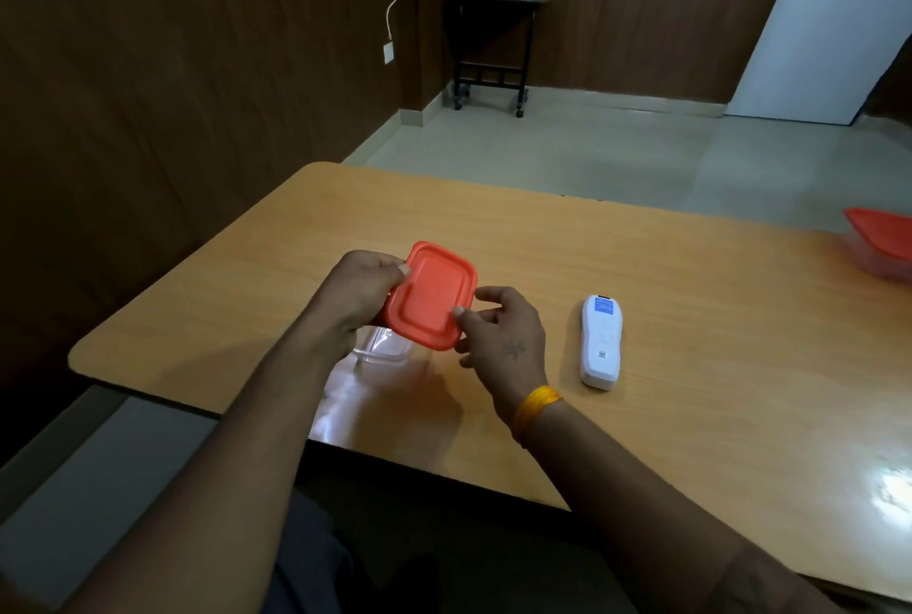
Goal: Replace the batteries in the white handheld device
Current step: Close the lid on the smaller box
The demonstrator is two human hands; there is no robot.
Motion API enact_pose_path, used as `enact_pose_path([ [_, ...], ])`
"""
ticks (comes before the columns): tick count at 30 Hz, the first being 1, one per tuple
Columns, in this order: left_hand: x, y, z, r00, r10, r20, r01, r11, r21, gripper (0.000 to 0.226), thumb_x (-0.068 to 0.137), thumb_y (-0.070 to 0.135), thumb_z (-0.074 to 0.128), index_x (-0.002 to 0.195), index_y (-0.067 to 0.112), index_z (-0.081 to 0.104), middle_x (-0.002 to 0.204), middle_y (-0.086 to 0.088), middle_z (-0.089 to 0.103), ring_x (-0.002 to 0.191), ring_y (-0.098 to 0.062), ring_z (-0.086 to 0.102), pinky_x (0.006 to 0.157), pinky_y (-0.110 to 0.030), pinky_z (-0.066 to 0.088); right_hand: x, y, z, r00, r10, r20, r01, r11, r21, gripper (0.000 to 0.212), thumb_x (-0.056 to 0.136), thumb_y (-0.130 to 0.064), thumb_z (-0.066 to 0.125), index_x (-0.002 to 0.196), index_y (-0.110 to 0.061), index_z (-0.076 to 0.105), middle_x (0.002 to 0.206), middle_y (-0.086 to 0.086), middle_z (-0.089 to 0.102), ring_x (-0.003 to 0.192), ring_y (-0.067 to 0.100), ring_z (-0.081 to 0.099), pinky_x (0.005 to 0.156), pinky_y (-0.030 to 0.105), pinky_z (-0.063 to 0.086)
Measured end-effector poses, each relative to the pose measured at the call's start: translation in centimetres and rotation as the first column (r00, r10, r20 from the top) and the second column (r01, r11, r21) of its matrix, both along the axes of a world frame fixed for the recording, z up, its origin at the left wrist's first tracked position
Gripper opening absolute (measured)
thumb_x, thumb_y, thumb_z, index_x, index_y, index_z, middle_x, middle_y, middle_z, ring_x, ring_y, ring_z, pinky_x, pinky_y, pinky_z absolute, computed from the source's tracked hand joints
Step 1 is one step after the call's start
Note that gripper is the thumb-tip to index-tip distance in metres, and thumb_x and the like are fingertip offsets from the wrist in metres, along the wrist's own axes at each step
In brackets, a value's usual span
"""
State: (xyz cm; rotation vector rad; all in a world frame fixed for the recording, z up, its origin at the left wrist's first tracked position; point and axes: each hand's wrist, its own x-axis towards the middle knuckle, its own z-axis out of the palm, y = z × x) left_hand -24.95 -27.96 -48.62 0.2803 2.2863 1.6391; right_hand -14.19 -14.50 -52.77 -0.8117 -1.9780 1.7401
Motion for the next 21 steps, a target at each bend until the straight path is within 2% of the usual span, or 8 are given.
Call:
enact_pose_path([
  [2,-0.7,-0.9,-0.5,0.999,0.038,-0.029,-0.038,0.999,-0.020,0.020,0.104,0.017,0.060,0.106,0.007,0.076,0.098,-0.015,0.075,0.080,-0.029,0.072,0.063,-0.033,0.060,-1.1,-1.0,0.3,1.000,-0.022,-0.012,0.021,0.999,-0.043,0.032,0.094,-0.023,0.075,0.123,-0.021,0.061,0.096,0.012,0.072,0.080,0.028,0.075,0.045,0.022,0.054],
  [4,-1.2,-1.4,-1.1,0.981,0.059,-0.186,-0.094,0.978,-0.184,0.021,0.103,0.025,0.063,0.097,0.012,0.079,0.099,-0.009,0.076,0.086,-0.030,0.072,0.069,-0.039,0.062,-2.2,-1.4,0.1,1.000,-0.025,-0.003,0.025,1.000,-0.005,0.032,0.093,-0.022,0.076,0.122,-0.019,0.062,0.095,0.011,0.071,0.078,0.028,0.075,0.046,0.023,0.054],
  [7,-1.5,-2.4,-1.7,0.941,0.010,-0.337,-0.158,0.895,-0.416,0.024,0.102,0.033,0.064,0.103,0.016,0.081,0.105,-0.009,0.078,0.097,-0.032,0.070,0.085,-0.042,0.058,-3.7,-2.5,-0.8,0.998,-0.023,0.061,0.019,0.998,0.056,0.030,0.088,-0.024,0.078,0.113,-0.022,0.063,0.088,0.007,0.072,0.074,0.028,0.075,0.055,0.036,0.063],
  [10,-2.2,-2.9,-2.3,0.947,-0.035,-0.320,-0.151,0.829,-0.538,0.026,0.100,0.035,0.067,0.116,0.019,0.080,0.118,-0.010,0.077,0.104,-0.032,0.071,0.088,-0.039,0.057,-4.7,-3.3,-2.0,0.990,-0.033,0.137,0.014,0.991,0.136,0.032,0.072,-0.035,0.077,0.101,-0.031,0.063,0.081,0.002,0.074,0.075,0.029,0.076,0.070,0.049,0.066],
  [14,-2.7,-2.9,-2.8,0.956,-0.011,-0.292,-0.154,0.830,-0.536,0.031,0.092,0.032,0.078,0.122,0.024,0.079,0.130,-0.011,0.074,0.110,-0.035,0.071,0.091,-0.042,0.061,-5.3,-3.4,-3.2,0.979,-0.053,0.199,0.012,0.980,0.201,0.042,0.070,-0.042,0.074,0.109,-0.027,0.070,0.084,0.000,0.075,0.078,0.028,0.076,0.075,0.046,0.066],
  [18,-3.3,-2.9,-3.3,0.950,0.025,-0.310,-0.197,0.820,-0.537,0.028,0.087,0.027,0.084,0.114,0.022,0.083,0.124,-0.012,0.077,0.108,-0.035,0.072,0.091,-0.042,0.062,-5.6,-4.0,-4.1,0.983,-0.056,0.175,0.019,0.979,0.204,0.047,0.066,-0.048,0.070,0.108,-0.029,0.069,0.085,0.001,0.074,0.077,0.029,0.076,0.073,0.046,0.066],
  [21,-3.7,-2.6,-3.9,0.953,0.042,-0.300,-0.211,0.804,-0.556,0.022,0.087,0.030,0.084,0.103,0.016,0.085,0.109,-0.013,0.080,0.100,-0.036,0.073,0.086,-0.041,0.062,-5.8,-4.2,-4.4,0.979,-0.066,0.191,0.028,0.980,0.196,0.047,0.068,-0.048,0.071,0.111,-0.028,0.068,0.091,0.003,0.075,0.077,0.030,0.076,0.073,0.046,0.066],
])
